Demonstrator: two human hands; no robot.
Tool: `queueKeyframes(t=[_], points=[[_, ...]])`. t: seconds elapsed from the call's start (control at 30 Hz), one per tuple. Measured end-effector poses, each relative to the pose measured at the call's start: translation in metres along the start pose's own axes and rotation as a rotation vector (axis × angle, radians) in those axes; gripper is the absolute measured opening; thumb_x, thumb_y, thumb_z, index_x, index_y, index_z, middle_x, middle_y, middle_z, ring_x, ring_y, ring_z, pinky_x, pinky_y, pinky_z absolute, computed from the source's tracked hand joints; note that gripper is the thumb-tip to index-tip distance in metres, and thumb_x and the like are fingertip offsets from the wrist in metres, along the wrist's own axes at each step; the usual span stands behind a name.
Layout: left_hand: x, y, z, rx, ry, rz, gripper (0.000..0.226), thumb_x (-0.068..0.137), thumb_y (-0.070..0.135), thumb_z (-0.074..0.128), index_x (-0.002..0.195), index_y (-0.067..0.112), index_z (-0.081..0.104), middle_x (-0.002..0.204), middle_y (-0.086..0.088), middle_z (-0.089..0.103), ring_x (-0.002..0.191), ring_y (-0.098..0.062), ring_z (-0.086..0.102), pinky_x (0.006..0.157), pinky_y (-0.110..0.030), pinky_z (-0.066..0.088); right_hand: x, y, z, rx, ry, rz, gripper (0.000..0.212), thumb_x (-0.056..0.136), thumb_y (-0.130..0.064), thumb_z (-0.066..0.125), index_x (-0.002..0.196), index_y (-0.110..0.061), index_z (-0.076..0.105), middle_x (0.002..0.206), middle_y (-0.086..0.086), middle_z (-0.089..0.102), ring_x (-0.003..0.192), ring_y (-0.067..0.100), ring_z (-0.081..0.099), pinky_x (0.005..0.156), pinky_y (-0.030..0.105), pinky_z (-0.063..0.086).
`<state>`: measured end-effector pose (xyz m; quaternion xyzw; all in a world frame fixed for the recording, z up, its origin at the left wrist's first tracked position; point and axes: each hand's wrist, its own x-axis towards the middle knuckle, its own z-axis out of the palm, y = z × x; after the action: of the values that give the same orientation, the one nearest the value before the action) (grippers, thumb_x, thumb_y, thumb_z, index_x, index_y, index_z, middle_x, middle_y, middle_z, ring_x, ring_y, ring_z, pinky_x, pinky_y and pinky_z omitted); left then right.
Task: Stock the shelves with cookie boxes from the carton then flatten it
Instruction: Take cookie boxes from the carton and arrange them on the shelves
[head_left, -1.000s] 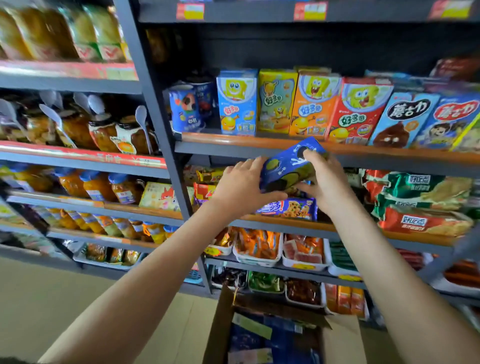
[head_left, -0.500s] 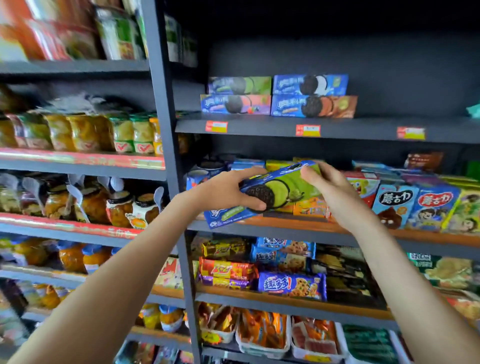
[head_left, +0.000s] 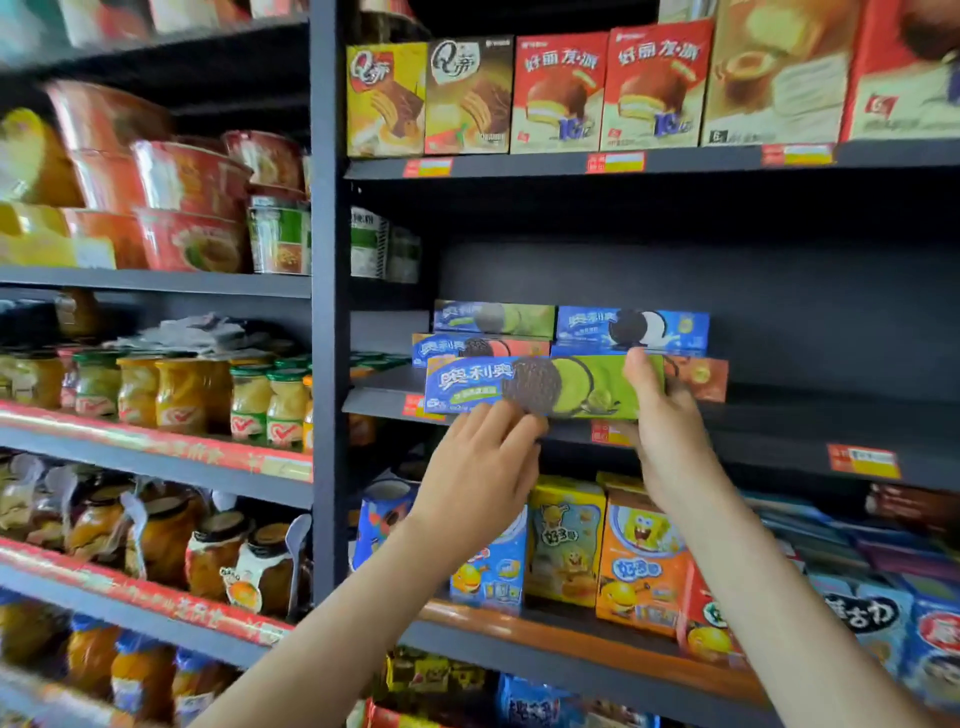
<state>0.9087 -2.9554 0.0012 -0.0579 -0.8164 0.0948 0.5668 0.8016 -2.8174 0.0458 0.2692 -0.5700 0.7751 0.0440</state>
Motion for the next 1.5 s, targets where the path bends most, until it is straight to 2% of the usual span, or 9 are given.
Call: queueKeyframes(t=[0.1,0.23,0.33,0.5,0.8,0.9,1.07,1.27,1.5], points=[[0.015,-0.019,0.009,0.017,-0.041,-0.05,0.024,0.084,0.016,0.043,0.101,0.012,0.058,0.088,-0.008,0.057,0.075,-0.029,0.053,0.061,-0.037,0.047,0.027,-0.008,0.022,0.005,0.068,-0.045,0.039,0.078,-0.062,0.059,0.089,-0.024,0.055,0.106,0.009,0.065,0.102,0.026,0.063,0.096,0.047,0.049],[0.04,-0.056,0.02,0.013,-0.077,-0.123,0.032,0.082,0.019,0.038,0.1,0.012,0.063,0.089,-0.008,0.059,0.077,-0.031,0.055,0.061,-0.035,0.047,0.065,-0.014,0.053,-0.131,0.17,-0.082,0.054,0.064,-0.079,0.051,0.08,-0.028,0.049,0.095,0.004,0.061,0.099,0.029,0.061,0.092,0.048,0.049],[0.061,-0.084,0.031,-0.004,-0.11,-0.161,0.028,0.081,0.013,0.046,0.103,0.009,0.064,0.09,-0.013,0.06,0.08,-0.035,0.058,0.061,-0.036,0.046,0.097,-0.015,0.075,-0.179,0.188,-0.072,0.062,0.068,-0.082,0.046,0.089,-0.024,0.049,0.104,0.006,0.059,0.101,0.028,0.058,0.092,0.045,0.046],[0.105,-0.13,0.049,0.22,-0.462,-0.222,0.041,0.091,0.013,0.046,0.132,0.012,0.042,0.129,-0.012,0.045,0.121,-0.032,0.041,0.092,-0.038,0.038,0.148,-0.009,0.121,-0.316,0.268,-0.175,0.055,0.092,-0.053,0.049,0.113,-0.002,0.047,0.106,0.014,0.051,0.092,0.024,0.05,0.073,0.031,0.033],[0.143,-0.194,0.097,0.209,-0.554,-0.281,0.036,0.09,0.006,0.043,0.125,0.006,0.05,0.128,-0.013,0.053,0.12,-0.031,0.05,0.093,-0.039,0.044,0.208,-0.005,0.15,-0.718,0.118,-0.117,0.054,0.091,-0.05,0.053,0.116,-0.003,0.048,0.123,0.015,0.054,0.107,0.028,0.053,0.083,0.032,0.04],[0.145,-0.199,0.11,0.171,-0.624,-0.319,0.039,0.093,0.008,0.04,0.131,0.011,0.048,0.134,-0.012,0.051,0.123,-0.031,0.048,0.095,-0.038,0.042,0.22,-0.005,0.14,-1.002,0.068,-0.115,0.044,0.085,-0.049,0.061,0.098,-0.007,0.055,0.099,0.011,0.056,0.097,0.025,0.054,0.066,0.031,0.04],[0.148,-0.206,0.129,0.074,-0.702,-0.305,0.041,0.094,0.008,0.037,0.134,0.011,0.046,0.135,-0.014,0.049,0.123,-0.031,0.049,0.095,-0.038,0.042,0.225,0.004,0.139,-1.447,0.052,-0.214,0.033,0.088,-0.019,0.059,0.12,-0.014,0.058,0.129,0.009,0.053,0.122,0.03,0.045,0.098,0.035,0.038],[0.154,-0.211,0.136,0.063,-0.705,-0.3,0.038,0.094,0.007,0.038,0.129,0.009,0.052,0.132,-0.014,0.053,0.121,-0.031,0.052,0.092,-0.039,0.046,0.229,0.026,0.15,-1.576,-0.137,-0.38,0.039,0.087,-0.003,0.046,0.123,-0.017,0.055,0.124,0.007,0.051,0.122,0.029,0.039,0.096,0.035,0.035],[0.156,-0.212,0.139,0.017,-0.683,-0.317,0.038,0.095,0.01,0.04,0.13,0.015,0.052,0.131,-0.015,0.047,0.12,-0.032,0.05,0.094,-0.04,0.045,0.233,0.034,0.146,-1.765,-0.069,-0.526,0.03,0.09,-0.009,0.044,0.117,-0.015,0.056,0.123,0.004,0.056,0.117,0.025,0.043,0.094,0.036,0.031]])
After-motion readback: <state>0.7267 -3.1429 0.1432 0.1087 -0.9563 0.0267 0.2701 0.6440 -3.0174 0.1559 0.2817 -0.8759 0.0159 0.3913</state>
